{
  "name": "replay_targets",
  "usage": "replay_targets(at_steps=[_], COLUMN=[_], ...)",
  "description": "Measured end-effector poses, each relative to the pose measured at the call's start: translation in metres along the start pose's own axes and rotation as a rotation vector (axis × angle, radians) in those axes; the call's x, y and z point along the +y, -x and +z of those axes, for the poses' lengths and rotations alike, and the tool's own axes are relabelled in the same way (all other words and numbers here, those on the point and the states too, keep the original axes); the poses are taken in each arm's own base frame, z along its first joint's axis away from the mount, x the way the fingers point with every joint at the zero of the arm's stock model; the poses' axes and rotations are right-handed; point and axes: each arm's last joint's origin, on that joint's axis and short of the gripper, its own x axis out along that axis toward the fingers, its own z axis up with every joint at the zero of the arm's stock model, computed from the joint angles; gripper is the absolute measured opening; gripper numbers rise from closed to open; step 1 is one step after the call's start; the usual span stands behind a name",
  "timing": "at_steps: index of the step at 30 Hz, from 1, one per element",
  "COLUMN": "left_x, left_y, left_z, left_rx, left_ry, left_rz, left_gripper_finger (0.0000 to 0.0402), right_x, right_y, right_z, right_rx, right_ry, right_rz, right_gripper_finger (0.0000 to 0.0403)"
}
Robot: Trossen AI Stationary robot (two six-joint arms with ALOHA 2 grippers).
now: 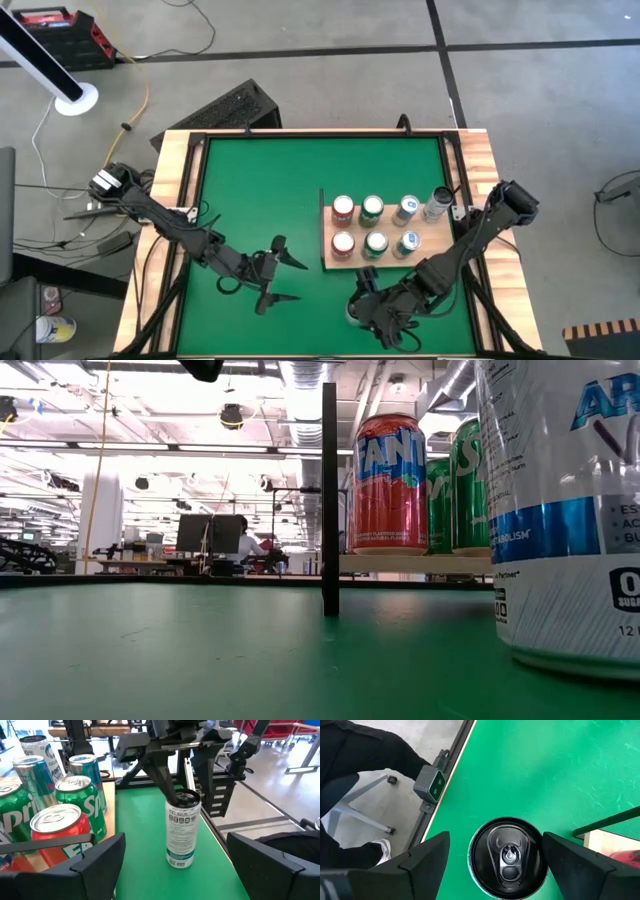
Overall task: Place canned beverage on shelf
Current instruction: Put the white soda can on the shelf
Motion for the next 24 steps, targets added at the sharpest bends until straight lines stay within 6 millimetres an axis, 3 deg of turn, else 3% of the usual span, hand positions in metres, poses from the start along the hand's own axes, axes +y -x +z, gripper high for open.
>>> replay_targets(at_steps=[24], left_x=[0.0057], left_y=[-0.0023], left_z=[-0.0002], left_rx=[0.005], left_ry=[0.005], left_rz=[-0.003], left_gripper_finger=[0.0332], right_x=[-0.0013], right_y=[0.0068], right_z=[0.0029], right_rx=[0.006], right_ry=[-0.028], right_rz=[0.0], right_gripper_finger=[0.034])
